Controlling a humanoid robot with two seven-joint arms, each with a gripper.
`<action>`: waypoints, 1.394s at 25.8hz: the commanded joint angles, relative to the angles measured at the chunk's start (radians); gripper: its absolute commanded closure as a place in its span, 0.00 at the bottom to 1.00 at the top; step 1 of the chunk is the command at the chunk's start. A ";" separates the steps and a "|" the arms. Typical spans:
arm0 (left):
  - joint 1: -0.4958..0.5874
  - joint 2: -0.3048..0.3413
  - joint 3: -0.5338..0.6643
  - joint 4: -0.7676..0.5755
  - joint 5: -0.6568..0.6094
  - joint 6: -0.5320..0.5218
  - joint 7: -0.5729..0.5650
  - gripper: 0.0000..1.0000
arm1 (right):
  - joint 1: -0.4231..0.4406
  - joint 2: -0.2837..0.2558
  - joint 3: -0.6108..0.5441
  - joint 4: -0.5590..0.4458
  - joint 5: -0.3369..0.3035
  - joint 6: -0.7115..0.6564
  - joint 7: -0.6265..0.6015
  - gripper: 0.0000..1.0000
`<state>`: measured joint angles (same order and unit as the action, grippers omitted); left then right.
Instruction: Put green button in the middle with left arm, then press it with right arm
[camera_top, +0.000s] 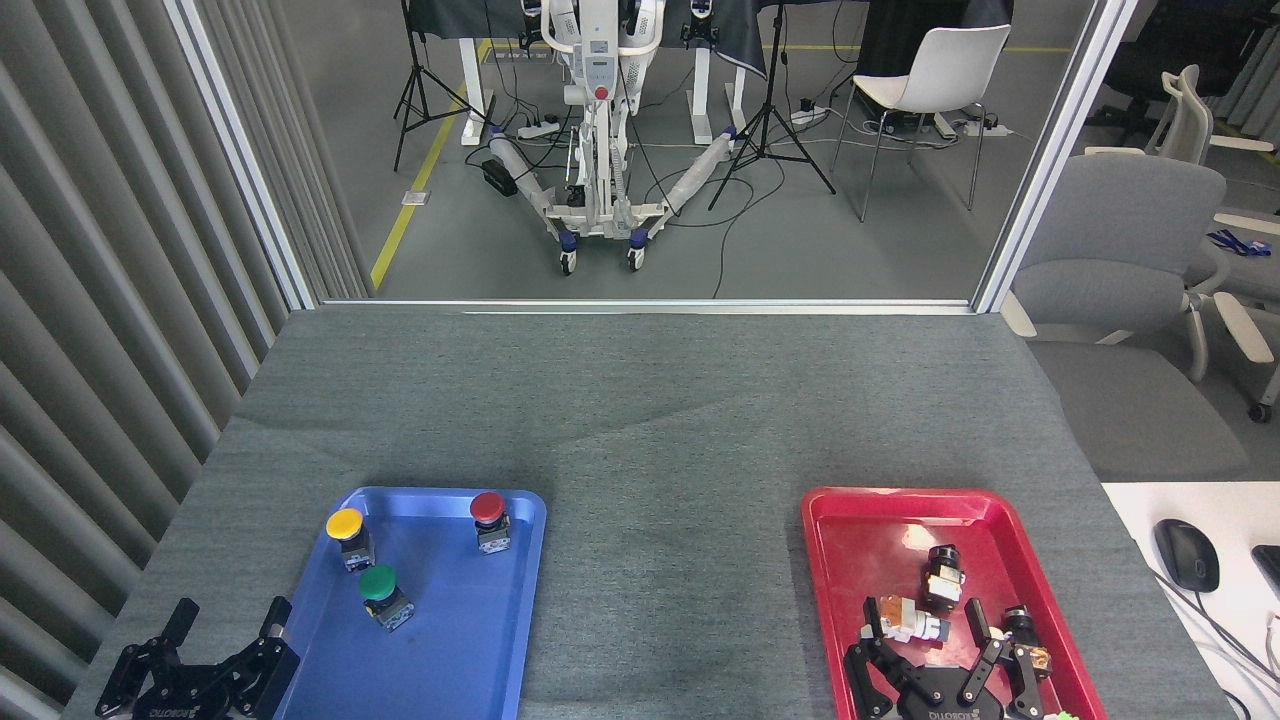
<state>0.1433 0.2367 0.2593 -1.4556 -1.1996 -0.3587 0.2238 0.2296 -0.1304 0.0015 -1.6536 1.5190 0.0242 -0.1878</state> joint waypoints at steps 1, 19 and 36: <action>-0.001 0.004 0.000 -0.002 0.000 -0.002 -0.003 0.00 | 0.001 0.000 0.000 0.000 0.000 -0.001 0.001 0.00; -0.053 -0.092 -0.250 0.080 -0.294 0.182 0.008 0.01 | -0.001 0.003 0.000 0.000 0.001 -0.001 0.001 0.00; -0.198 -0.122 -0.249 0.310 -0.247 0.184 0.016 0.01 | 0.001 -0.001 0.000 0.000 0.001 -0.001 -0.001 0.00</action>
<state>-0.0295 0.1207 0.0082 -1.1873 -1.4618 -0.1756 0.2379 0.2297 -0.1298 0.0015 -1.6536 1.5202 0.0228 -0.1869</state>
